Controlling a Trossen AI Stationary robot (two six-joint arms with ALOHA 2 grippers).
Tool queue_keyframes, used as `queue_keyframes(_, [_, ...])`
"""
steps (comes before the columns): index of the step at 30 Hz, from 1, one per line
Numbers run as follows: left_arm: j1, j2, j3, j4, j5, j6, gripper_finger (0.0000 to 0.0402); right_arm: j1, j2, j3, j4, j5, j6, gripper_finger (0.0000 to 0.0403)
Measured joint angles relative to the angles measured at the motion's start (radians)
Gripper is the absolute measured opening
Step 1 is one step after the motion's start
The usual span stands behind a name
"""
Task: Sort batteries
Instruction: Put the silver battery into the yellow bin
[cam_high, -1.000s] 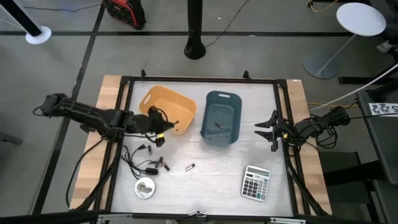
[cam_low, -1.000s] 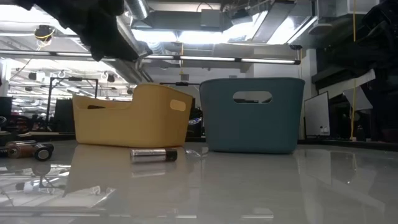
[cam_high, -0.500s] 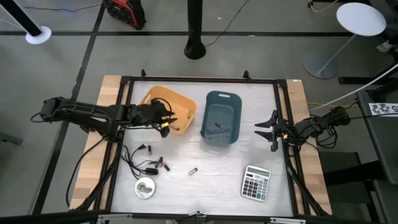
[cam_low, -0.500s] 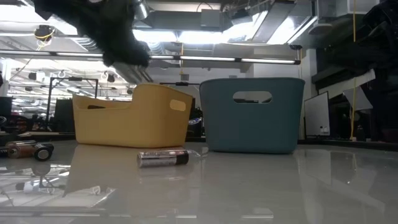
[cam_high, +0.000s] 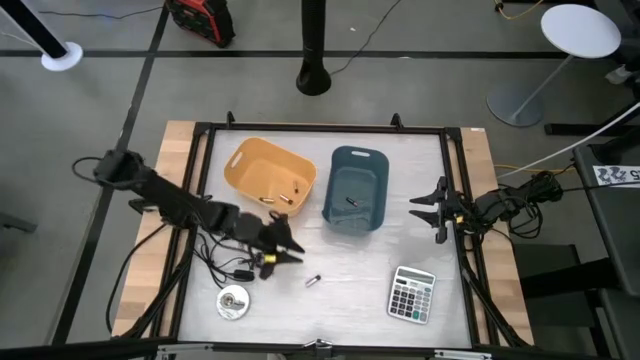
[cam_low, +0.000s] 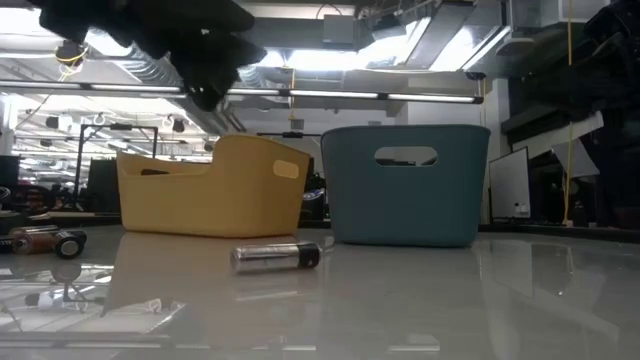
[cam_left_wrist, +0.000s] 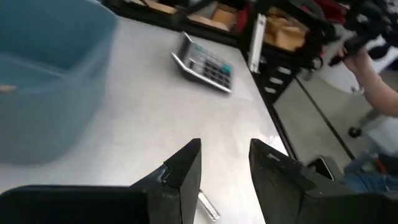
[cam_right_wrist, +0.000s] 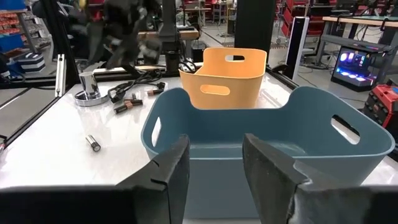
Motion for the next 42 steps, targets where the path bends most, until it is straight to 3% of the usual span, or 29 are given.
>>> queue_keyframes(7, [-0.050,0.225,0.114,0.014,-0.002,0.004,0.0124,0.000,0.000,0.000,0.001,0.001,0.000,0.0145])
queue_keyframes(19, [-0.107,0.484,0.437,-0.366,-0.016,0.062,0.0124,0.000,0.000,0.000,0.001,-0.002,0.001,0.0145])
queue_keyframes(27, [-0.111,0.510,0.502,-0.548,-0.130,-0.022,0.0124,0.000,0.000,0.000,0.000,-0.042,0.001,0.0145])
queue_keyframes(42, [-0.132,0.528,0.502,-0.595,-0.140,-0.169,0.0124,0.000,0.000,0.000,-0.006,-0.055,0.002,0.0145])
